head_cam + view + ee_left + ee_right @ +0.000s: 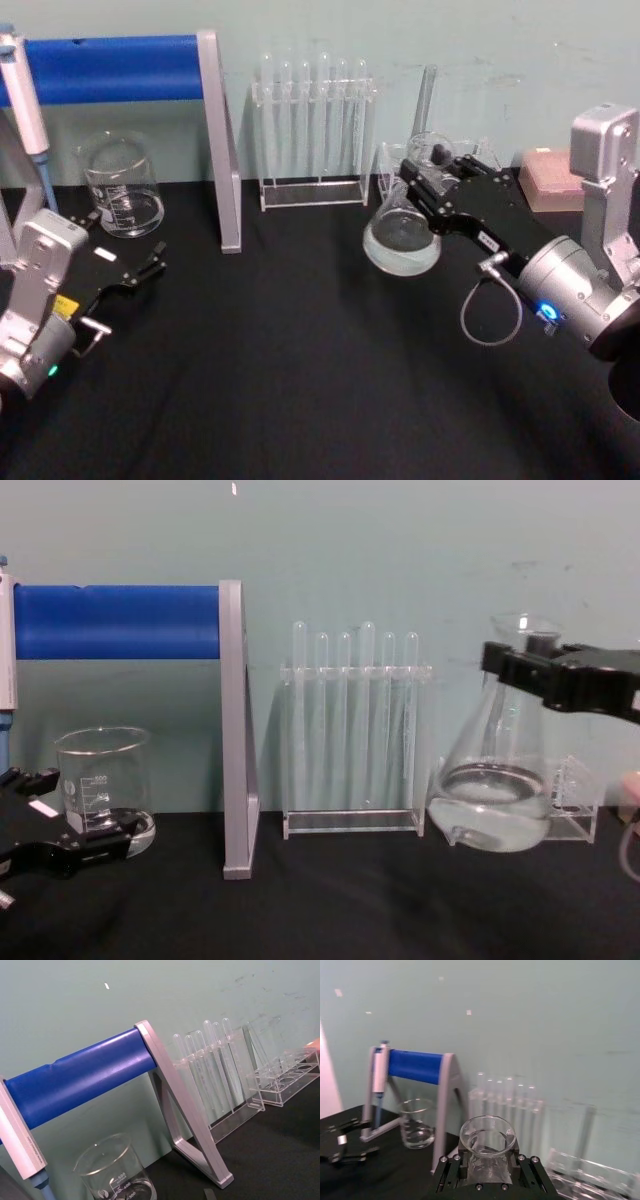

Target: Grasp the erlenmeyer flask with one hand, shake it three times, then place it back.

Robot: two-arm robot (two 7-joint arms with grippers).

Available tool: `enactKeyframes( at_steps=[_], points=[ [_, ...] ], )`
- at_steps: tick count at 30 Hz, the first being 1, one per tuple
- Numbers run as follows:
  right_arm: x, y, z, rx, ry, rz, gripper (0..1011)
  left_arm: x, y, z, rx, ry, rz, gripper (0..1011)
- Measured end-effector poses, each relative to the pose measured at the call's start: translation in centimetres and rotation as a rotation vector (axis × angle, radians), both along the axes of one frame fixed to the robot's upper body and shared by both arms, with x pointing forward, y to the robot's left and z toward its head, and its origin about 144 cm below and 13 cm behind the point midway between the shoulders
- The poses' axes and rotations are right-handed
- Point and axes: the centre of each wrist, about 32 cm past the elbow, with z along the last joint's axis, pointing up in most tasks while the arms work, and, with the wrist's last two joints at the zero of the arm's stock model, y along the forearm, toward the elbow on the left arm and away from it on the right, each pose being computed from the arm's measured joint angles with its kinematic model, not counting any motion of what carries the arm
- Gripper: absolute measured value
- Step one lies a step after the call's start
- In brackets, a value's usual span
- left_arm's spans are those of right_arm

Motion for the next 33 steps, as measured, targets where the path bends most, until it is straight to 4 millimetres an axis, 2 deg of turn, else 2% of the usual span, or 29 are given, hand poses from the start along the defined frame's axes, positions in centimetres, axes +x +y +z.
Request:
enactKeyframes(
  at_steps=[5,15,19,33],
  points=[
    [-0.4,-0.2,0.2,0.004,0.004,-0.082,449,0.0,0.0,0.0,0.0,0.0,0.0,1001],
    [-0.7,0.2,0.0,-0.014,0.005,-0.118,449,0.0,0.0,0.0,0.0,0.0,0.0,1001],
    [-0.6,0.9,-0.1,-0.021,-0.001,-0.092,449,0.0,0.0,0.0,0.0,0.0,0.0,1001],
    [0.3,5.4,-0.5,-0.032,-0.025,0.139,449,0.0,0.0,0.0,0.0,0.0,0.0,1001]
  ],
)
